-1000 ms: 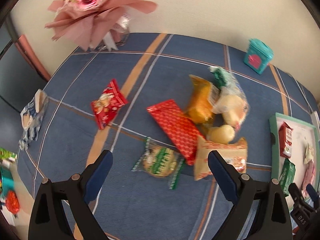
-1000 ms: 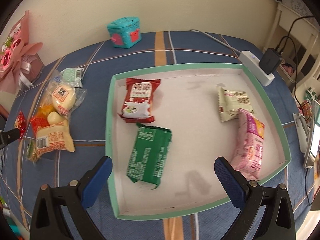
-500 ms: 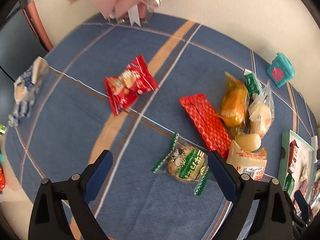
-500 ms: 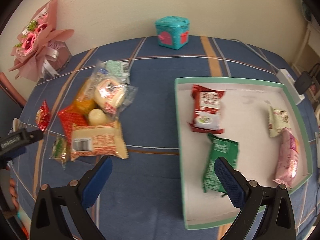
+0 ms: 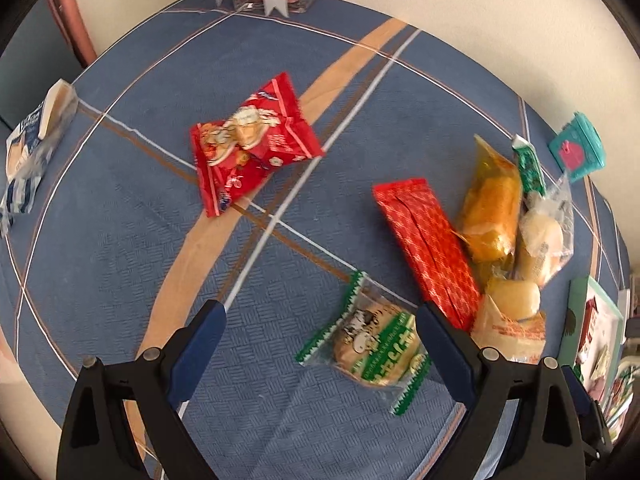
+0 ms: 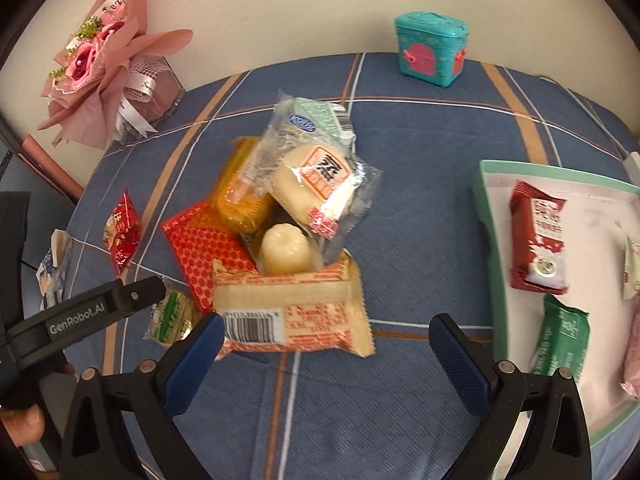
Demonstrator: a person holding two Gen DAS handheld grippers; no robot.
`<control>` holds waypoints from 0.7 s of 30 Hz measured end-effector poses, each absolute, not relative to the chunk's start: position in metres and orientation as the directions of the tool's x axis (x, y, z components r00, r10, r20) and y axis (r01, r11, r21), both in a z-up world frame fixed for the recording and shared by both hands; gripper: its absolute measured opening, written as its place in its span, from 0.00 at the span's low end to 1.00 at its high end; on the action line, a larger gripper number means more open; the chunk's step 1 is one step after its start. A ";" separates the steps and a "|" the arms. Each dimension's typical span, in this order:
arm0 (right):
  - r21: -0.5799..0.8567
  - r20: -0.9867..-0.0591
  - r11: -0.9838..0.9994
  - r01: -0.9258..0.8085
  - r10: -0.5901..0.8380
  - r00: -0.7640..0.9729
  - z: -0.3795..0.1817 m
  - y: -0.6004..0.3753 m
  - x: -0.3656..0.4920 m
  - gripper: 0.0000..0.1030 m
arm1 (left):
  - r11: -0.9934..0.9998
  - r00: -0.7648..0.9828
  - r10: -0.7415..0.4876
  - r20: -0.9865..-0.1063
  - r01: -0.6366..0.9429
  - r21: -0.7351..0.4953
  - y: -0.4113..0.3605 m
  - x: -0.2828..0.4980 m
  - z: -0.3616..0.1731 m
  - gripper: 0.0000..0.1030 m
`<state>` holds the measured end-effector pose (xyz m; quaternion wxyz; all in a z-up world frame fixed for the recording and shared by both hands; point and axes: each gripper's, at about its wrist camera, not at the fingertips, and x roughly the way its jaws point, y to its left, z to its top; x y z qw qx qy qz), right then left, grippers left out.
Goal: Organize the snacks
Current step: 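Grasp the green round biscuit pack with left tool while right tool grasps yellow bread pack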
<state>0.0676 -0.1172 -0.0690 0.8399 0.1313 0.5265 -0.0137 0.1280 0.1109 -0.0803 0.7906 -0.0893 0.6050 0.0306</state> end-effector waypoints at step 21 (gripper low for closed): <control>0.181 -0.918 0.971 0.158 0.109 0.382 -0.098 -0.099 0.092 1.00 | 0.973 0.223 -0.188 -0.957 -0.091 -0.212 0.078 0.137 -0.092 0.93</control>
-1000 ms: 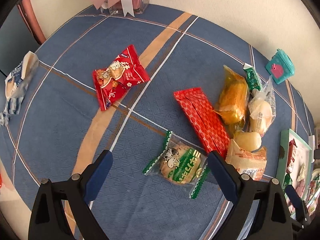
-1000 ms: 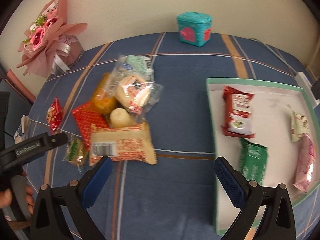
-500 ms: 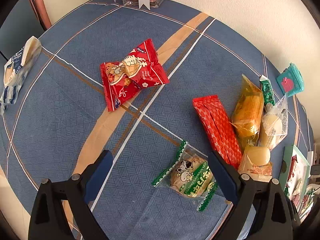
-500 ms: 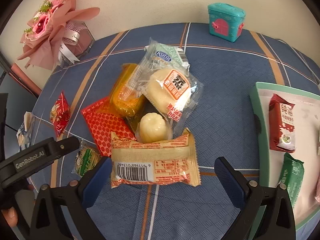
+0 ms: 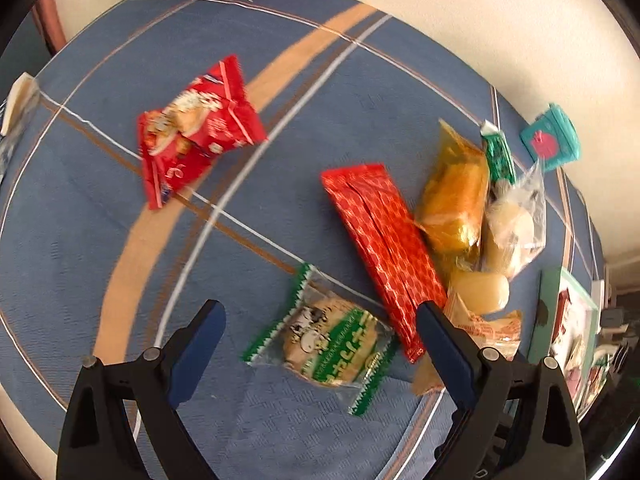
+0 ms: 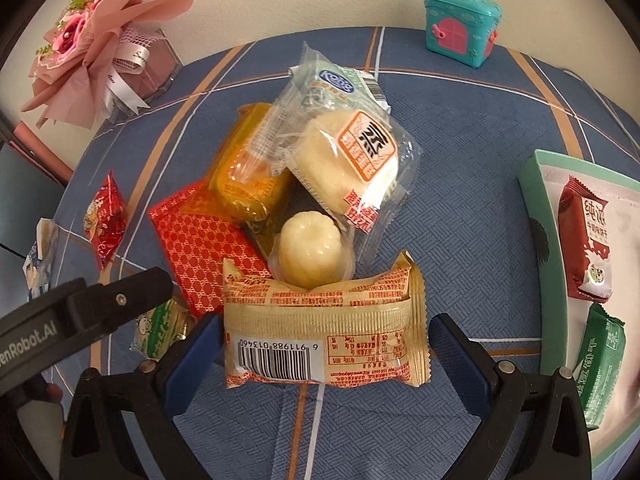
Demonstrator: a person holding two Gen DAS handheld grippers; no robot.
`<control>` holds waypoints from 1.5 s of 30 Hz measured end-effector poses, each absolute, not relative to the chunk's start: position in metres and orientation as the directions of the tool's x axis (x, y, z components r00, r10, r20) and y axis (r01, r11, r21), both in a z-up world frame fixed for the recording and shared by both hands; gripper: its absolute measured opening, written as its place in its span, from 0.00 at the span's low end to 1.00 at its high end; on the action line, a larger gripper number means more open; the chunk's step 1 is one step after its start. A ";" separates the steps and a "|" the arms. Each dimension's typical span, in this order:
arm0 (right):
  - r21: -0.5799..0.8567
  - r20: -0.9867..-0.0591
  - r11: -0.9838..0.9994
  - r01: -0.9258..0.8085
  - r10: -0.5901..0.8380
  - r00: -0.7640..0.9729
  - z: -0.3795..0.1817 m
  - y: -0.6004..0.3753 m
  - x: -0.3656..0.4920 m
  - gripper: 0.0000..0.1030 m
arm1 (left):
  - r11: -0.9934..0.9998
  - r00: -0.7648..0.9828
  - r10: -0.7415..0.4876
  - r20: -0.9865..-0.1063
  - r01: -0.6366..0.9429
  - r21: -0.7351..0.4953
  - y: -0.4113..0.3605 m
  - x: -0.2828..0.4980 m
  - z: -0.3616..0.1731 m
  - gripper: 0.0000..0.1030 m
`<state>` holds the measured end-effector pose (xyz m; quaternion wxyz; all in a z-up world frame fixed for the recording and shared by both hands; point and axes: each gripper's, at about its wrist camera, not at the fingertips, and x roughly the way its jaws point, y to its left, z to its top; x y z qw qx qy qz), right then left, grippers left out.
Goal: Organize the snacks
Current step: 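Grasp the green round biscuit pack with left tool while right tool grasps yellow bread pack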
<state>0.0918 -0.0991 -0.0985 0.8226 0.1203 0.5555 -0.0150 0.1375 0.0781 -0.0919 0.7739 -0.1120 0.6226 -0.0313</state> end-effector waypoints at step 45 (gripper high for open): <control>0.152 -0.941 0.963 0.221 0.072 0.332 -0.100 -0.146 0.055 0.73 | 0.985 0.180 -0.134 -0.975 0.132 -0.111 0.027 0.134 -0.105 0.56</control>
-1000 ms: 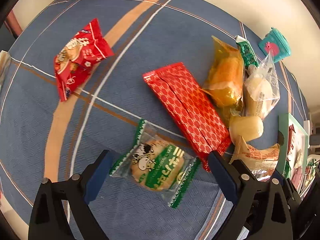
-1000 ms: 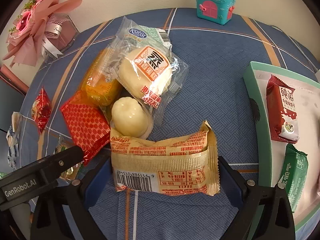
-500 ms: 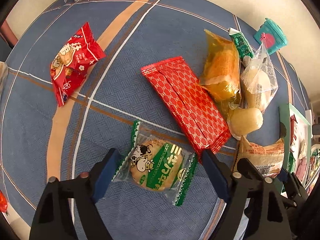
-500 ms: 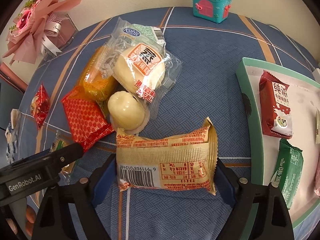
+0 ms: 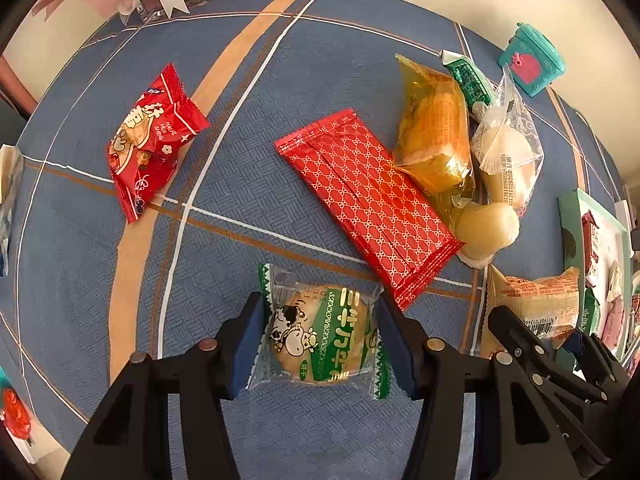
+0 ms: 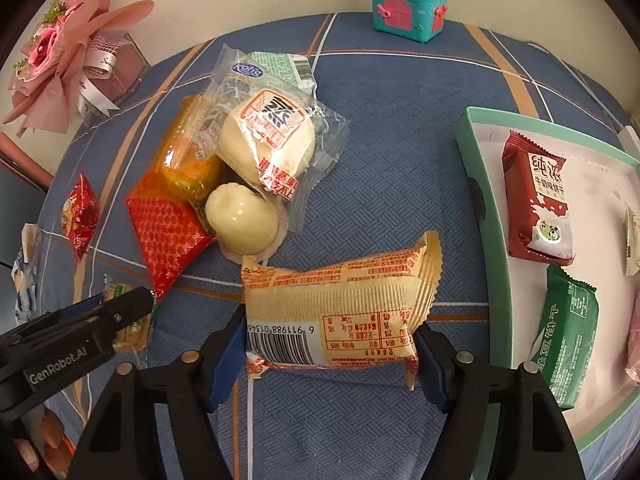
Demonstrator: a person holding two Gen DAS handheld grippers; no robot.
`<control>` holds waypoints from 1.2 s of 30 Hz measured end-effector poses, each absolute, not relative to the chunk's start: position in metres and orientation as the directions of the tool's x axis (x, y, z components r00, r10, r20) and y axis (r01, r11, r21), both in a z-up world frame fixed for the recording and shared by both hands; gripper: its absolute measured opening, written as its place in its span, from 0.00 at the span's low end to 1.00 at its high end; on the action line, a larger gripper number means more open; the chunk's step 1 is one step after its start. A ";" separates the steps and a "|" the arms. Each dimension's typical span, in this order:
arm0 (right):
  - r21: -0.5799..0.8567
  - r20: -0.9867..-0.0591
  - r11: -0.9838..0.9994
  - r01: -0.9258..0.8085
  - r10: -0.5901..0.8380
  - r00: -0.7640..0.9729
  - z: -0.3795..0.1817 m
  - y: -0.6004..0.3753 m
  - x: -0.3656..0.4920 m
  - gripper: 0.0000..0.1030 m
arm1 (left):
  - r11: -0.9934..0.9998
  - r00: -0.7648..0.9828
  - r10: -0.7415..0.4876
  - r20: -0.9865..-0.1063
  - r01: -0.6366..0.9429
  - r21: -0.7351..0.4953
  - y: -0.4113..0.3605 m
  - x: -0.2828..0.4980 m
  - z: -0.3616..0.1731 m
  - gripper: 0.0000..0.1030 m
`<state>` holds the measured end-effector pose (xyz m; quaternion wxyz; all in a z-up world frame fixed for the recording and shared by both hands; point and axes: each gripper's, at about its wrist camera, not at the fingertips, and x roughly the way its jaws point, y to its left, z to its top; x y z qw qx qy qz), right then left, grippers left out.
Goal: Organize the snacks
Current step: 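Grasp the green round biscuit pack with left tool while right tool grasps yellow bread pack, then carry the biscuit pack and bread pack with both tools over the white tray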
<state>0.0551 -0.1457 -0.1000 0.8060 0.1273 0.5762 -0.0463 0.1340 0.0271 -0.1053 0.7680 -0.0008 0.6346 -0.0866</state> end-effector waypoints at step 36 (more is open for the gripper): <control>0.248 -0.890 0.928 0.276 0.106 0.445 -0.019 -0.180 0.006 0.73 | 0.984 0.394 -0.096 -0.914 0.176 -0.028 0.011 0.093 -0.004 0.55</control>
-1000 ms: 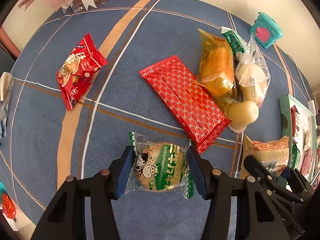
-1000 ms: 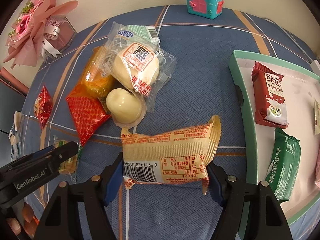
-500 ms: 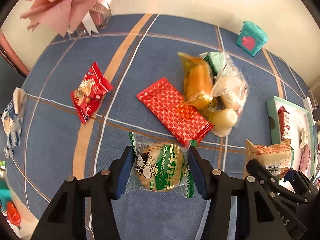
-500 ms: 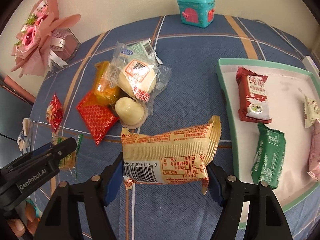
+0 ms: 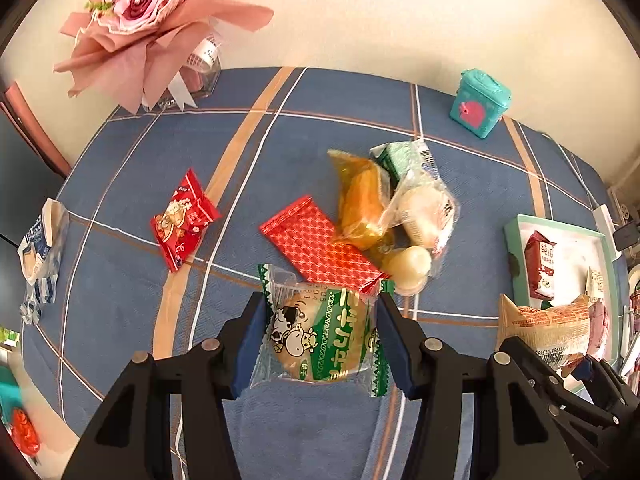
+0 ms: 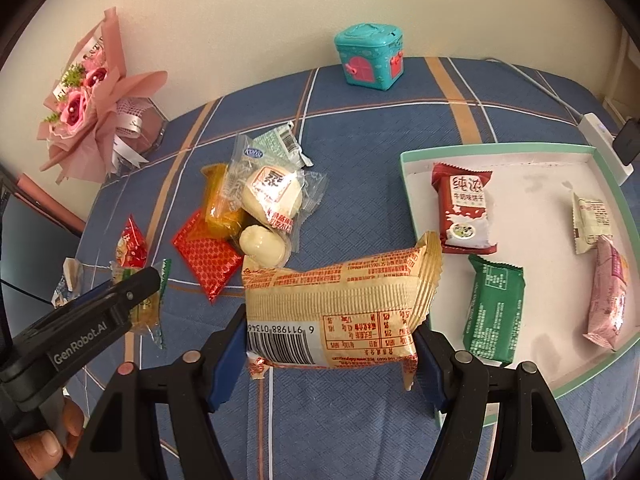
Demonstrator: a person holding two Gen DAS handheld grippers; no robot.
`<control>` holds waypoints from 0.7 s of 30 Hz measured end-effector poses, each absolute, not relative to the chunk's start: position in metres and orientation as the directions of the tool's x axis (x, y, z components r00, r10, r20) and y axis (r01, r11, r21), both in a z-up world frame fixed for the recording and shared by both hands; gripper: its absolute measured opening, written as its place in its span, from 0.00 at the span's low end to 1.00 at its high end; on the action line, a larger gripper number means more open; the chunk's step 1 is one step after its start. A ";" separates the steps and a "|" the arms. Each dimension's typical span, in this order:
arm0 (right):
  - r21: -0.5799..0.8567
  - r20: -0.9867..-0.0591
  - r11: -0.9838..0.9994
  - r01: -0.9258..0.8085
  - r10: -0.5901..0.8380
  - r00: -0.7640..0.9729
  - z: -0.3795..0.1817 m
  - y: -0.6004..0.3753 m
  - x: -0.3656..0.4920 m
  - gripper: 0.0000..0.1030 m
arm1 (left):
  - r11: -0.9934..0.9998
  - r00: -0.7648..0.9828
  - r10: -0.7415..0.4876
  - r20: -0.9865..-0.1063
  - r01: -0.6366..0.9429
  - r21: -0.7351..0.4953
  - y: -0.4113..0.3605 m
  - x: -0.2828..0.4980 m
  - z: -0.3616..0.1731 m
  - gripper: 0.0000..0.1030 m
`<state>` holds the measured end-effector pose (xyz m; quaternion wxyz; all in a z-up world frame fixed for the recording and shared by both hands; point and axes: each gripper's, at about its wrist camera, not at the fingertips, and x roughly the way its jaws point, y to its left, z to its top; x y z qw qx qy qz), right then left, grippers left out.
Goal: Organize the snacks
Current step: 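Carry the biscuit pack and bread pack with both tools over the white tray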
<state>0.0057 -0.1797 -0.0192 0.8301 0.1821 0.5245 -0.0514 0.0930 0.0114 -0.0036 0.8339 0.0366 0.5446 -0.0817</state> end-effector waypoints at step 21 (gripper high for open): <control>0.235 -0.890 0.817 0.526 -0.036 0.454 -0.015 -0.291 -0.021 0.73 | 0.940 0.391 -0.225 -0.892 0.328 -0.094 -0.094 0.074 0.013 0.55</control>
